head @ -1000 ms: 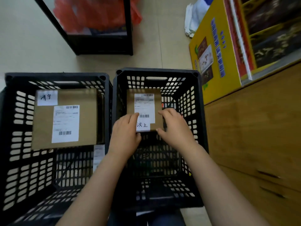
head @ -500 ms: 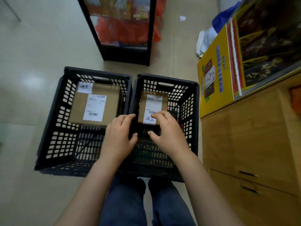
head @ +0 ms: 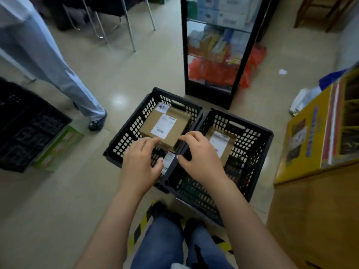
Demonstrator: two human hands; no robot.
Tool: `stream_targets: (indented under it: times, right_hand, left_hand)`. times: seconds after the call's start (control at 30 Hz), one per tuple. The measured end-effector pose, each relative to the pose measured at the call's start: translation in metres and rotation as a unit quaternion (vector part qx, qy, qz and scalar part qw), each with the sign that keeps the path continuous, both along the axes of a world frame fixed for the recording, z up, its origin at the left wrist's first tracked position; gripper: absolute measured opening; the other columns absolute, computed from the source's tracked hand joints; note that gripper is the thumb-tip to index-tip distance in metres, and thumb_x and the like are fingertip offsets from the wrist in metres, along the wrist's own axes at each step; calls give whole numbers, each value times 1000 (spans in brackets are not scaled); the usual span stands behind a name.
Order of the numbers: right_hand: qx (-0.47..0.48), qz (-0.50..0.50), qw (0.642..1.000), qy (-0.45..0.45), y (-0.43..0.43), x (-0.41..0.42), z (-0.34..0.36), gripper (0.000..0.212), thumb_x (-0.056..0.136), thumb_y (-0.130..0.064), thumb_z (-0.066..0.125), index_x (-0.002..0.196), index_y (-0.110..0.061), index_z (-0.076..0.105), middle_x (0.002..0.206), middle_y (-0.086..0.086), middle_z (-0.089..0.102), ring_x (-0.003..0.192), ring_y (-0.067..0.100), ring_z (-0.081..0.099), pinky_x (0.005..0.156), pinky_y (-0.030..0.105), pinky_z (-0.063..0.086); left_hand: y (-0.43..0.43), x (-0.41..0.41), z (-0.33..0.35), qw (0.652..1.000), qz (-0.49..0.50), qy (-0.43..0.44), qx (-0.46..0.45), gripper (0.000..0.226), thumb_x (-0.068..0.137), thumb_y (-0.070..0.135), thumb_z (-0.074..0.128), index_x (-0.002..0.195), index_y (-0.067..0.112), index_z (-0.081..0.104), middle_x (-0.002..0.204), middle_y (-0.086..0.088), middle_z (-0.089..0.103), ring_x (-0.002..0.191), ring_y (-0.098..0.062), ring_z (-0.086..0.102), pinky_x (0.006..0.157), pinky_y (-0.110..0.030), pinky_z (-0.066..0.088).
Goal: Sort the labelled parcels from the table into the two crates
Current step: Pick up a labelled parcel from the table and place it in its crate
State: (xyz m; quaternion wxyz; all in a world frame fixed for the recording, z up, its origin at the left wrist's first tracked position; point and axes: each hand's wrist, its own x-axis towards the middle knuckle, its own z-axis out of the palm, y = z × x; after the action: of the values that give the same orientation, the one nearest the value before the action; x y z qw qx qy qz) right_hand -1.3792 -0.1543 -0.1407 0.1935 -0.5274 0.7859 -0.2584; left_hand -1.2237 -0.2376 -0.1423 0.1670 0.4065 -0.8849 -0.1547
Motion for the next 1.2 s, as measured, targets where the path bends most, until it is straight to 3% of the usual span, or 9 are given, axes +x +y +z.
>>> stream_targets:
  times: [0.37,0.53,0.7,0.87,0.97,1.2]
  right_hand:
    - [-72,205,976,31,-31,123,66,47,87,-22,67,132,-17,54,130,0,51,119,19,48,100,32,41]
    - [-94,325,941,33,-34,228,84,49,89,-25,66,135,-17,51,134,0,49,123,19,47,103,35,41]
    - [-108,415,903,4,-13,358,94,50,89,-23,66,136,-17,50,134,-2,47,124,17,45,104,31,39]
    - [-121,491,863,-8,21,492,96,49,85,-22,68,132,-16,53,129,0,50,120,18,48,101,31,40]
    - [-122,535,836,-18,39,561,97,49,84,-20,68,130,-14,54,126,1,50,118,20,49,99,35,43]
    - [-102,632,768,-28,64,682,102,52,87,-21,69,135,-17,51,129,-2,47,122,16,46,105,27,37]
  left_hand:
    - [43,141,63,975,213,32,-45,50,77,13,72,125,16,58,121,-3,59,112,-23,51,95,-35,38]
    - [77,246,76,940,335,49,-49,50,76,17,71,125,17,58,123,-3,57,115,-26,51,96,-44,44]
    - [133,371,86,899,431,21,-74,48,74,24,66,121,17,60,117,-3,59,108,-25,54,92,-30,33]
    - [196,488,100,858,508,5,-75,52,77,17,74,126,18,58,122,-2,57,114,-24,52,96,-43,44]
    - [228,544,106,834,546,-6,-79,53,77,16,75,127,17,57,122,-2,57,113,-23,52,95,-39,43]
    - [283,638,107,770,635,-9,-66,54,74,17,76,125,18,57,118,1,56,109,-21,51,90,-35,39]
